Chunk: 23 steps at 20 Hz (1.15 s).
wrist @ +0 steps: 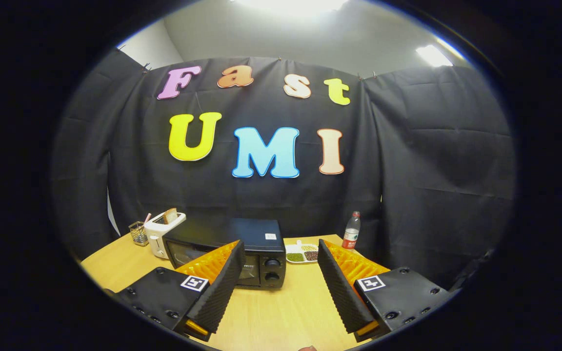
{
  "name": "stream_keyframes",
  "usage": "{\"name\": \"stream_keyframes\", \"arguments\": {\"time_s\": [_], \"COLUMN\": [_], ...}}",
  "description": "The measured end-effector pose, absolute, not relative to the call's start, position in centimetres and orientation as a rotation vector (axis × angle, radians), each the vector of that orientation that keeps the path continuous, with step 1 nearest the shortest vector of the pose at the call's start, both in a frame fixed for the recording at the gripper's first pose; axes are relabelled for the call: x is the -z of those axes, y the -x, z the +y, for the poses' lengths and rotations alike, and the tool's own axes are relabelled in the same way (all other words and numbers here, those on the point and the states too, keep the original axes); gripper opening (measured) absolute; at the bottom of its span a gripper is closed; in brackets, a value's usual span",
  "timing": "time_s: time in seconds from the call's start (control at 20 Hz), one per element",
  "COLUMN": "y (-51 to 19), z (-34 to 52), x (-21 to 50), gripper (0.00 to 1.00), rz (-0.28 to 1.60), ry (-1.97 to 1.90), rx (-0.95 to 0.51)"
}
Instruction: Open the toaster oven, put the food inside, and close the toaster oven door.
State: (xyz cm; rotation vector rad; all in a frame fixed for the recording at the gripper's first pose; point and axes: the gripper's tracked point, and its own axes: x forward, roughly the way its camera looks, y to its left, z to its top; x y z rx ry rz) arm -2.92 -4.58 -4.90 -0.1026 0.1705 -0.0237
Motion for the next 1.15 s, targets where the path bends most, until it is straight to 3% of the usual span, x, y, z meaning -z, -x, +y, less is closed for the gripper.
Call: {"name": "stream_keyframes", "arguments": {"time_s": [0.1, 0.6, 1.15], "y": [-0.4, 0.3, 0.0], "z": [-6.8, -16.4, -16.6], "x": [3.0, 2.9, 2.1], "gripper": [0.95, 0.96, 0.96], "rz": [0.166, 0.154, 0.126], "ry": [0.105, 0.114, 0.095], "rx": [0.042, 0.074, 0.029]}}
